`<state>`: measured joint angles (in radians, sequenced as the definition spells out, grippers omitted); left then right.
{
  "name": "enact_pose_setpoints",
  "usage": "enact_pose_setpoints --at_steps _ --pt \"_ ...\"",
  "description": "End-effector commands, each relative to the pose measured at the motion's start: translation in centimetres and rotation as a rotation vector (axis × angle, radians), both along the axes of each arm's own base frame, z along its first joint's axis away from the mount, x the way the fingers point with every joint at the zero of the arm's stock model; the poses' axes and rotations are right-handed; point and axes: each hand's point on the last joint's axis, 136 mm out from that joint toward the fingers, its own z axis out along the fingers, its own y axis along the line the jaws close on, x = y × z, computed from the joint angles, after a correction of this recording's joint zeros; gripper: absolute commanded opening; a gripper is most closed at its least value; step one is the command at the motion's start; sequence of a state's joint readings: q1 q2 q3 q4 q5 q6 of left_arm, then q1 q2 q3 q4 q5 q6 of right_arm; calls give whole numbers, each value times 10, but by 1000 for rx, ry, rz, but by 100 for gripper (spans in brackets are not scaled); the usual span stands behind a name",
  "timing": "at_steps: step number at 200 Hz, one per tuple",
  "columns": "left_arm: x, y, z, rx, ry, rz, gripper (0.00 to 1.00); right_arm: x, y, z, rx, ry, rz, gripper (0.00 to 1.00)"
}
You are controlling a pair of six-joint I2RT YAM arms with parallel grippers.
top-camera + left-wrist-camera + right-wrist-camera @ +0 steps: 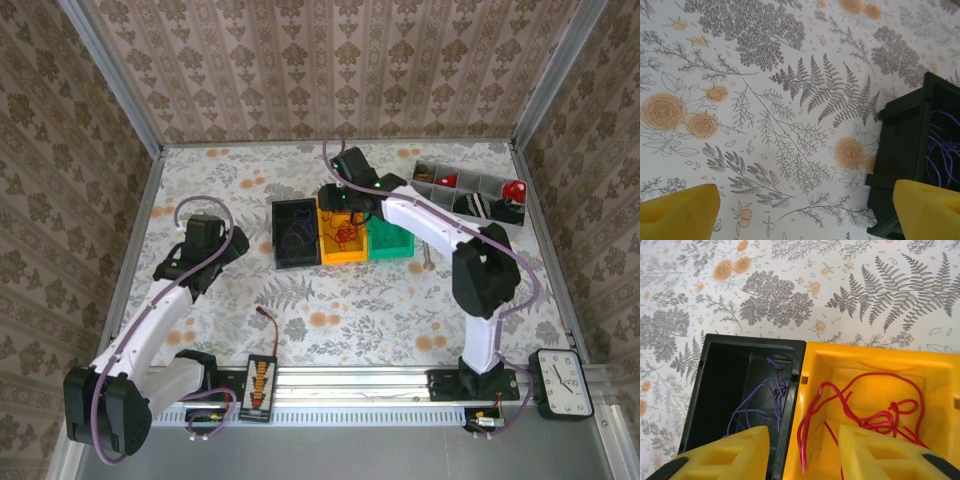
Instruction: Untangle the cables
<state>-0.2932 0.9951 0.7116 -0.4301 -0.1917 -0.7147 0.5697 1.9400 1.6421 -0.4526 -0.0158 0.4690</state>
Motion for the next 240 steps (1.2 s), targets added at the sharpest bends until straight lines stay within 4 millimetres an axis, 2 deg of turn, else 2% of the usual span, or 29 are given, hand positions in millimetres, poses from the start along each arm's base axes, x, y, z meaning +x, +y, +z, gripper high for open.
enact_pose_setpoints --at_steps 1,12,29,42,60,124,176,206,240 --pt "-9 7 3 9 -5 32 90 -1 -5 -24 -79 88 15 38" --pt "-10 9 4 10 -10 36 90 2 -5 -32 -103 101 13 34" --pt "-10 9 7 13 -13 34 90 3 -9 -43 -133 115 0 22" --pt "-9 9 8 16 -14 33 90 1 -14 -52 -155 125 -15 12" --pt "-7 7 9 13 -16 29 91 -3 -24 -64 -188 141 -46 3" --pt "-1 1 9 -6 -14 14 91 -15 -27 -122 -212 253 -55 0" --pt "-1 1 13 4 -20 6 91 -24 -27 -157 -214 331 -73 0" --pt "1 1 15 6 -25 4 91 -24 -25 -146 -186 318 -72 3" --pt "3 -1 16 -3 -30 -2 91 -9 -17 -104 -122 207 -60 13"
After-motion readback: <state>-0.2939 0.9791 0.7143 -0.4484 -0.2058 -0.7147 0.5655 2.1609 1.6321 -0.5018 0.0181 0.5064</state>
